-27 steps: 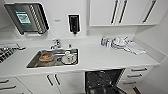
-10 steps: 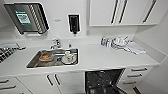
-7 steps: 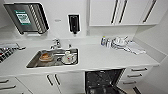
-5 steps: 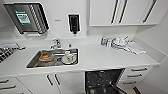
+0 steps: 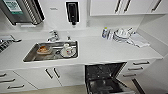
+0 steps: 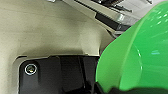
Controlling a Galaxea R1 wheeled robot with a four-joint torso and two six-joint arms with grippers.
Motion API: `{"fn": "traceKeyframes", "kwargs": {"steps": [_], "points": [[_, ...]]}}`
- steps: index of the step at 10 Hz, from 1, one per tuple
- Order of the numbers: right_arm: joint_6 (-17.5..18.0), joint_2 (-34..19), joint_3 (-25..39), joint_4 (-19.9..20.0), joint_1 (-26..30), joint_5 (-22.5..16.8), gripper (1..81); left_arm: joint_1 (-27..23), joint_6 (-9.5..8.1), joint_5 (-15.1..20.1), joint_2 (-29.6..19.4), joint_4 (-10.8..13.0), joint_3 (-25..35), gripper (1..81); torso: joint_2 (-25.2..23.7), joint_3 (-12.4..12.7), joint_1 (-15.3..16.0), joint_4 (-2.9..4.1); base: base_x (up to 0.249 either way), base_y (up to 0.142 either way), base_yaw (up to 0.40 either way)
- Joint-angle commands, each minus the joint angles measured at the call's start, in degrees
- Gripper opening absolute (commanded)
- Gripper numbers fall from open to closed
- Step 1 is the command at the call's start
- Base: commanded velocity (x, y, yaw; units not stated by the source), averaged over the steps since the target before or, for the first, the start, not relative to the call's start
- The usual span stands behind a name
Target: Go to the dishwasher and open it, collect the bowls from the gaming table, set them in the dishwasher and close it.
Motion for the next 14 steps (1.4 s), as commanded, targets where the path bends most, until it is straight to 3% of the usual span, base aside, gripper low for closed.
{"fn": "traceKeyframes", "kwargs": {"steps": [1, 3, 5, 6, 8, 12, 14], "points": [[0.2, -0.7, 0.3, 0.1, -0.3, -3.4, 1.0, -11.6, -0.68, 15.4, -3.4, -0.2, 10.1, 1.0, 0.0, -5.3, 0.0, 0.00, 0.000, 0.000, 0.000], [0.2, -0.5, 0.3, 0.1, -0.2, -3.3, 1.0, -16.5, -0.77, 19.7, -3.0, -0.2, 12.7, 1.0, 0.0, -9.2, 0.0, 0.00, 0.000, 0.000, 0.000], [0.2, -0.3, 0.3, 0.1, -0.1, -3.3, 1.0, -22.8, -0.95, 27.7, -0.7, -0.3, 16.3, 1.0, 0.1, -12.9, 0.0, 0.00, 0.000, 0.000, 0.000], [0.2, -0.2, 0.4, 0.1, -0.2, -3.3, 1.0, -26.4, -1.29, 32.6, 1.2, -0.9, 18.0, 1.0, 0.1, -9.7, 0.0, 0.00, 0.000, 0.000, 0.000], [0.2, 0.0, 0.4, 0.1, -0.2, -3.3, 1.0, -32.5, -3.32, 39.5, 5.4, -1.1, 19.3, 1.0, 0.1, -11.3, 0.1, 0.00, 0.000, 0.000, 0.000], [0.2, 0.4, 0.4, 0.2, -0.1, -3.3, 1.0, -38.6, -5.69, 41.0, 14.3, -0.3, 16.1, 1.0, 0.2, -11.6, 0.1, 0.00, 0.000, 0.000, 0.000], [0.2, 0.7, 0.4, 0.1, -0.3, -3.2, 1.0, -40.4, -7.54, 40.6, 21.3, 3.4, 11.4, 1.0, 0.2, -11.6, 0.1, 0.00, 0.000, 0.000, 0.000]]}}
